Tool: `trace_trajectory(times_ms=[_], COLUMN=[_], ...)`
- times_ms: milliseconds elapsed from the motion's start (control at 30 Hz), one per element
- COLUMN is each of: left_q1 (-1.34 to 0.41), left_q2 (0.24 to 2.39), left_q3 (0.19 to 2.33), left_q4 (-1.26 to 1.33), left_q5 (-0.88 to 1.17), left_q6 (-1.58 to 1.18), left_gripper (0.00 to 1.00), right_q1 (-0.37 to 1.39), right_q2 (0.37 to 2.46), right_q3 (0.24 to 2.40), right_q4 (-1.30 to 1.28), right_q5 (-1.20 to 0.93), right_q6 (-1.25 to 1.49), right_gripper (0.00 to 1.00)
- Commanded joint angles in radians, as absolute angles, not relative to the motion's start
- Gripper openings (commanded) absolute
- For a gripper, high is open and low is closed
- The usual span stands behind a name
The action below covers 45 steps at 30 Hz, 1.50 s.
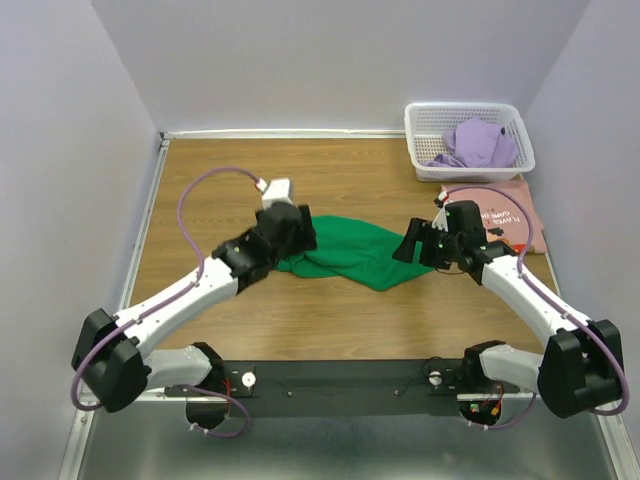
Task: Fold and stack the t-shirts
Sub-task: Flatten the tshirt out
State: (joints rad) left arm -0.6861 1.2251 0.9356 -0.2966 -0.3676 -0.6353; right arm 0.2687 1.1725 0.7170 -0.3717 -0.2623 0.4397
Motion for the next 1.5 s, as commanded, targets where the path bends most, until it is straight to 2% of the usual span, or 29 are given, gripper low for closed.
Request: trace_trajectory(times_ms=[0, 200, 533, 767, 1000, 1067, 1133, 1167, 1200, 1300, 1400, 1467], left_q1=[-0.813, -0.815, -0.807, -0.769, -0.750, -0.749, -0.749, -0.749, -0.749, -0.749, -0.749, -0.742], left_q2=[1.183, 1.216, 1.387, 1.480, 1.537, 1.558, 1.569, 1.577, 1.577, 1.572, 1.562, 1.539], left_q3=[0.824, 0.796, 0.781, 0.787, 0.775, 0.788, 0.804, 0.807, 0.807, 0.802, 0.795, 0.788], left_q4=[-0.410, -0.428, -0.436, -0.410, -0.380, -0.382, -0.388, -0.390, -0.391, -0.385, -0.383, -0.391], left_q5=[-0.291, -0.406, -0.471, -0.474, -0.453, -0.456, -0.456, -0.456, -0.459, -0.466, -0.472, -0.474], left_q6=[-0.940, -1.162, -1.428, -1.446, -1.457, -1.447, -1.439, -1.437, -1.437, -1.436, -1.434, -1.427], left_gripper=[0.73, 0.64, 0.60, 0.60, 0.55, 0.45, 0.41, 0.35, 0.35, 0.19, 0.15, 0.05], right_q1=[0.281, 0.282, 0.284, 0.284, 0.284, 0.284, 0.284, 0.284, 0.284, 0.284, 0.284, 0.284], right_q2=[1.216, 1.282, 1.327, 1.347, 1.365, 1.368, 1.371, 1.373, 1.373, 1.385, 1.399, 1.411], right_q3=[0.736, 0.759, 0.744, 0.735, 0.730, 0.729, 0.729, 0.732, 0.732, 0.738, 0.739, 0.741], right_q4=[-0.403, -0.400, -0.370, -0.345, -0.333, -0.330, -0.328, -0.327, -0.327, -0.324, -0.318, -0.316], right_q5=[-0.258, -0.189, -0.199, -0.210, -0.204, -0.192, -0.181, -0.175, -0.170, -0.152, -0.143, -0.106], right_q6=[0.411, 0.423, 0.422, 0.419, 0.414, 0.414, 0.416, 0.417, 0.417, 0.420, 0.429, 0.440], right_gripper=[0.89, 0.89, 0.89, 0.89, 0.89, 0.89, 0.89, 0.89, 0.89, 0.89, 0.89, 0.89])
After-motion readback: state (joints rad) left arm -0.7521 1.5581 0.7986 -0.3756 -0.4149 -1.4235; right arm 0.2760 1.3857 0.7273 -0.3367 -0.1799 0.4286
